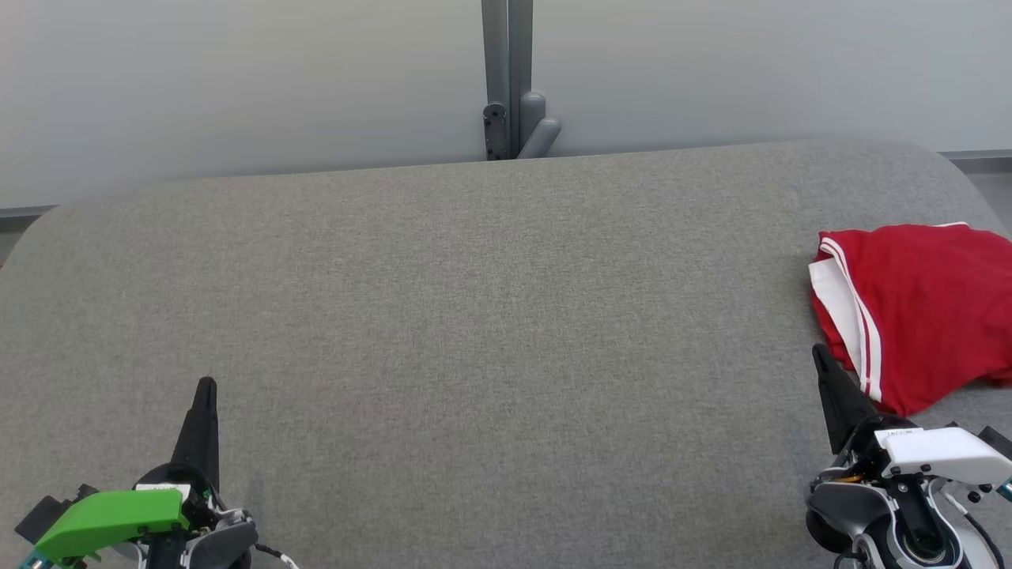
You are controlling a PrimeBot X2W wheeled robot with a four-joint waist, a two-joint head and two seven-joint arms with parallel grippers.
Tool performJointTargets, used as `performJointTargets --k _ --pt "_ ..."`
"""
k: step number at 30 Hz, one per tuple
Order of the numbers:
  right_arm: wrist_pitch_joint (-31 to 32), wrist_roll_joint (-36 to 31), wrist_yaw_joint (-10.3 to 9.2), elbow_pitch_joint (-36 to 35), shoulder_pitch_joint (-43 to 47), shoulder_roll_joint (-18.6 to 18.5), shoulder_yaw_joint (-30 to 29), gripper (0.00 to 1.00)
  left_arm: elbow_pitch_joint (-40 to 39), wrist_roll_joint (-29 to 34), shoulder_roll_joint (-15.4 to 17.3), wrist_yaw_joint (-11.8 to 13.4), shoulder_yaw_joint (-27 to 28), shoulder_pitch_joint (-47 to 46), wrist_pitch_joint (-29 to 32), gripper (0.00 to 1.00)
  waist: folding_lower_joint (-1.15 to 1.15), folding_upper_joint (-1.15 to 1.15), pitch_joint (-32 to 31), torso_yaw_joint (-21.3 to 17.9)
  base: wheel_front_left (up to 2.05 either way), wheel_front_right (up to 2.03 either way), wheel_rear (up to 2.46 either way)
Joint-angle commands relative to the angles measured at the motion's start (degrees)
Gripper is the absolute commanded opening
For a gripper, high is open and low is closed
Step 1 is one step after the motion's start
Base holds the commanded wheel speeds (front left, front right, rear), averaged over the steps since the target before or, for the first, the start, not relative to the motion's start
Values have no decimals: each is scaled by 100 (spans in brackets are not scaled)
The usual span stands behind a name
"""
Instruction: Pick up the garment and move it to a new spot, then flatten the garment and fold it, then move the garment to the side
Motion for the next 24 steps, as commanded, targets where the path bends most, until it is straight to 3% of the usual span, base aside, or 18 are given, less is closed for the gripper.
performJointTargets --k 1,24 --pt "-2 17 2 -30 80 -10 -8 0 -4 -12 36 -27 3 -93 15 0 0 17 0 0 0 0 0" --pt "-3 17 2 -31 80 -11 -7 0 -5 -12 36 -27 2 -92 14 0 0 17 0 0 0 0 0"
